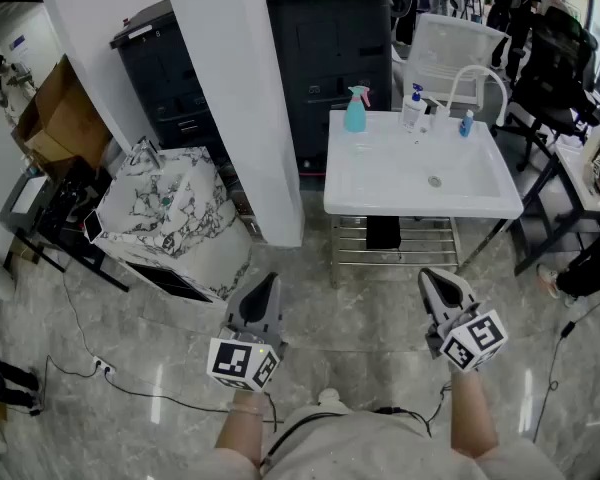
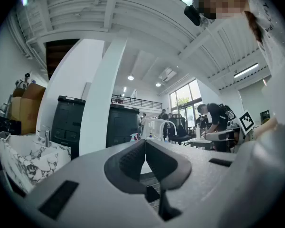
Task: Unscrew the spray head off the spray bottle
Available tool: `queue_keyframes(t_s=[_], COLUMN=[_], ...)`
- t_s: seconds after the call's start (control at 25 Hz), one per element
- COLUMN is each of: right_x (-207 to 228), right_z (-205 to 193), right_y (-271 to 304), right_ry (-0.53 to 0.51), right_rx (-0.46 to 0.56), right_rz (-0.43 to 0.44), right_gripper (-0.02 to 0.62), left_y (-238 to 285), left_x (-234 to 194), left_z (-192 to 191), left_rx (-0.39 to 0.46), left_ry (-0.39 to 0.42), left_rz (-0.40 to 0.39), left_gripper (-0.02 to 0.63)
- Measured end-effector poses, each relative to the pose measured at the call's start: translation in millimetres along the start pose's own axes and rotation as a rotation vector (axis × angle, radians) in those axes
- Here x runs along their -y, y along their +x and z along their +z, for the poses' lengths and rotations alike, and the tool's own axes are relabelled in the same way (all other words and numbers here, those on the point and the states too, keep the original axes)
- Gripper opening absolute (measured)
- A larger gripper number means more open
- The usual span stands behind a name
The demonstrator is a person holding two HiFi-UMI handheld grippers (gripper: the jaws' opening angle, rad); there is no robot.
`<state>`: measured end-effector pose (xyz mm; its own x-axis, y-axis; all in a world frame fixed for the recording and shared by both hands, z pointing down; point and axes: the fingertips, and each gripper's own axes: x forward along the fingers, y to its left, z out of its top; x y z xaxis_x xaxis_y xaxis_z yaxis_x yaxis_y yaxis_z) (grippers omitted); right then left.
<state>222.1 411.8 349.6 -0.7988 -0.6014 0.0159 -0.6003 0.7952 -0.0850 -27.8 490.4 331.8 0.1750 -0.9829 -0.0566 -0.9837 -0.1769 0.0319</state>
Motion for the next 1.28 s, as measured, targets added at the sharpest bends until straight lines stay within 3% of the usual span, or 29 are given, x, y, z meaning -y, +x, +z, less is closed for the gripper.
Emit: queue_keyframes(t_s=[0.2,0.48,0.8,1.28], right_x=[-8,-5,29,110], right_z=[-7,-12,-16,-7], right_y=[22,39,55,148], right_ry=[0.014,0.012,0.025,0.036], right_rx=[-0.001,-0.014,-0.027,-0.048], right_rz=[-0.029,-0.064,-0.117,-0.129], right_gripper=[0.005,0.005,0.005,0.006], left_y=[8,21,61,169], left_x=[-20,-51,-73,-118], left_z=[-5,-18,-26,-26], left_rx=[-0.003,-0.003,-0.008,-0.011], left_ry=[-0.015,-0.072,-0.098,-0.111], left_rz=[-0.033,-0.021,-0.029,-0.023], left_gripper=[0.006,0.006,0.006,0.006])
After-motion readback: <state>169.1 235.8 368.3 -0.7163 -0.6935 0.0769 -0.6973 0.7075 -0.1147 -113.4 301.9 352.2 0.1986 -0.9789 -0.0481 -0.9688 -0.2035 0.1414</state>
